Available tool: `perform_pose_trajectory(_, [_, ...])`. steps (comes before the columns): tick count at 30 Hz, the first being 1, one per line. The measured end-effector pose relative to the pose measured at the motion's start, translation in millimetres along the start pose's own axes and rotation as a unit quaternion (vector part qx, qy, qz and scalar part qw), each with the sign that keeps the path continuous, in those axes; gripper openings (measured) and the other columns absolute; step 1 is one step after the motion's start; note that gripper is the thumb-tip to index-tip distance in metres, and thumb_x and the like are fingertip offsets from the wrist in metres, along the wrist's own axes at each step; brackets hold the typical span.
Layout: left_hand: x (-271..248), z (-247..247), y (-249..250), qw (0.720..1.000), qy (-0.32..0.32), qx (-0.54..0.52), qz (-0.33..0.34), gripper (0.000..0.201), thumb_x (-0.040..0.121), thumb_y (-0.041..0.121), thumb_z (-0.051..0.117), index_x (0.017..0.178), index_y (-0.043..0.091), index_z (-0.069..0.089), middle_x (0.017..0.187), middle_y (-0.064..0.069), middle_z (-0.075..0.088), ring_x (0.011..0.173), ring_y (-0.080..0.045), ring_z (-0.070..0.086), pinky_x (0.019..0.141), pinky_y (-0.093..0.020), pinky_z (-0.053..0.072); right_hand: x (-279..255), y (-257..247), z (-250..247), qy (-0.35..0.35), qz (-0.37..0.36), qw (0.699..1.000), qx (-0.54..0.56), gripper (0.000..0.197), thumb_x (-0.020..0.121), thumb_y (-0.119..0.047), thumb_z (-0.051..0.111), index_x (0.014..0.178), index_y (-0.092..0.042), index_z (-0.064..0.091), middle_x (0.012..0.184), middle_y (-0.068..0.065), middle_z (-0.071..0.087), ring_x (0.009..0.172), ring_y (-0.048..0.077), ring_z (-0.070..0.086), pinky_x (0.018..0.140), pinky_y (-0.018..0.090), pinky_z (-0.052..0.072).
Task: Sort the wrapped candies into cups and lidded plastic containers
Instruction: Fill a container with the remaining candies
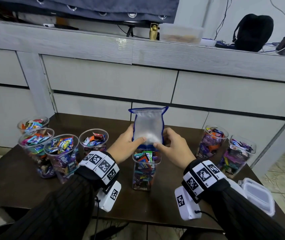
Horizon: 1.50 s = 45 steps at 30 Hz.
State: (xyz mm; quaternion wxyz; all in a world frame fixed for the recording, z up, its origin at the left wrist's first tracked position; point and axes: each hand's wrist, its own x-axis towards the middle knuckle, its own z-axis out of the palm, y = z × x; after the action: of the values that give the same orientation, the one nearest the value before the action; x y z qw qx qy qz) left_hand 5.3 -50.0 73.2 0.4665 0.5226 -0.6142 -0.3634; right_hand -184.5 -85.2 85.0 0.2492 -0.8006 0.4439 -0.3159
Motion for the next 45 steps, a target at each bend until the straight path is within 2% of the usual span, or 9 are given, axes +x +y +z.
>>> perform_pose_trajectory(5, [1.7,-8.9,0.0,0.996,0.081,0.026,0.022,0.034,0.096,0.019,0.059,0.124,0.031,0.043,0.115,0.010,0.061,0.109,-0.007,0.060,0.082,-0.015,0.048,1.8,2.9,0.1,-0.019,0.003,1.000,-0.019,0.025,0.084,-0.026,0.070,0.105,-0.019,0.057,0.092,-0.010,0.061,0.079,-0.002,0.054,0.065,0.007,0.039])
perform_pose_trajectory(13, [-23.8,-57.5,31.8,0.979,0.195,-0.017,0.062,0.027,0.095,0.016,0.061,0.120,0.022,0.052,0.117,-0.001,0.066,0.109,-0.017,0.064,0.097,-0.039,0.051,8.5,-48.1,2.9,0.028,-0.115,0.988,-0.100,0.017,0.090,-0.026,0.059,0.106,-0.021,0.058,0.102,-0.007,0.060,0.096,0.007,0.053,0.085,0.025,0.044])
perform_pose_trajectory(19, [-98.3,-123.7,31.9,0.950,0.303,-0.044,0.055,0.024,0.094,0.015,0.061,0.114,0.027,0.056,0.113,0.001,0.069,0.104,-0.016,0.067,0.089,-0.031,0.052,-6.0,-122.3,61.0,-0.117,-0.285,0.941,-0.140,0.013,0.090,-0.025,0.056,0.102,-0.019,0.057,0.097,0.000,0.064,0.088,0.019,0.060,0.076,0.038,0.050])
perform_pose_trajectory(23, [-164.5,-170.2,9.0,0.924,0.382,-0.020,0.027,0.023,0.093,0.009,0.060,0.115,0.018,0.057,0.102,0.007,0.068,0.083,0.004,0.067,0.074,-0.012,0.052,-7.9,-152.6,123.4,-0.225,-0.327,0.908,-0.134,0.016,0.089,-0.020,0.056,0.104,-0.015,0.059,0.104,0.008,0.065,0.097,0.028,0.059,0.080,0.039,0.048])
perform_pose_trajectory(29, [-277.9,-209.2,-54.4,0.877,0.463,0.028,-0.123,0.028,0.094,0.004,0.058,0.120,0.011,0.052,0.101,-0.001,0.066,0.079,0.003,0.064,0.064,-0.005,0.048,-13.5,-163.8,225.3,-0.366,-0.324,0.846,-0.213,0.033,0.092,-0.023,0.054,0.123,-0.012,0.053,0.123,0.012,0.053,0.114,0.033,0.052,0.093,0.041,0.046])
perform_pose_trajectory(34, [-353.7,-215.1,-129.4,0.827,0.446,0.099,-0.328,0.028,0.093,0.012,0.064,0.118,0.004,0.054,0.109,-0.016,0.066,0.081,-0.016,0.062,0.065,-0.023,0.046,-11.8,-158.7,278.0,-0.428,-0.290,0.819,-0.250,0.041,0.094,-0.017,0.050,0.134,-0.011,0.045,0.134,0.013,0.043,0.123,0.034,0.047,0.100,0.043,0.042])
perform_pose_trajectory(36, [-374.8,-212.8,-162.2,0.804,0.417,0.114,-0.409,0.033,0.093,0.016,0.065,0.119,-0.001,0.054,0.110,-0.019,0.065,0.089,-0.028,0.062,0.067,-0.032,0.047,-11.9,-154.2,290.1,-0.440,-0.283,0.811,-0.262,0.043,0.095,-0.018,0.049,0.137,-0.011,0.042,0.141,0.012,0.038,0.129,0.032,0.040,0.104,0.044,0.038])
perform_pose_trajectory(39, [-393.0,-204.6,-201.6,0.773,0.349,0.152,-0.508,0.030,0.094,0.026,0.064,0.108,0.002,0.054,0.101,-0.019,0.062,0.088,-0.030,0.059,0.065,-0.031,0.041,-9.3,-146.0,297.3,-0.436,-0.289,0.809,-0.269,0.046,0.095,-0.021,0.049,0.140,-0.013,0.040,0.147,0.010,0.033,0.135,0.029,0.032,0.108,0.044,0.035])
perform_pose_trajectory(45, [-396.5,-187.3,-252.5,0.736,0.263,0.198,-0.592,0.037,0.092,0.036,0.065,0.109,0.004,0.055,0.108,-0.018,0.064,0.101,-0.029,0.062,0.069,-0.026,0.037,-6.5,-136.6,298.3,-0.437,-0.301,0.812,-0.244,0.050,0.098,-0.025,0.046,0.146,-0.017,0.034,0.154,0.004,0.025,0.140,0.023,0.023,0.112,0.035,0.027])
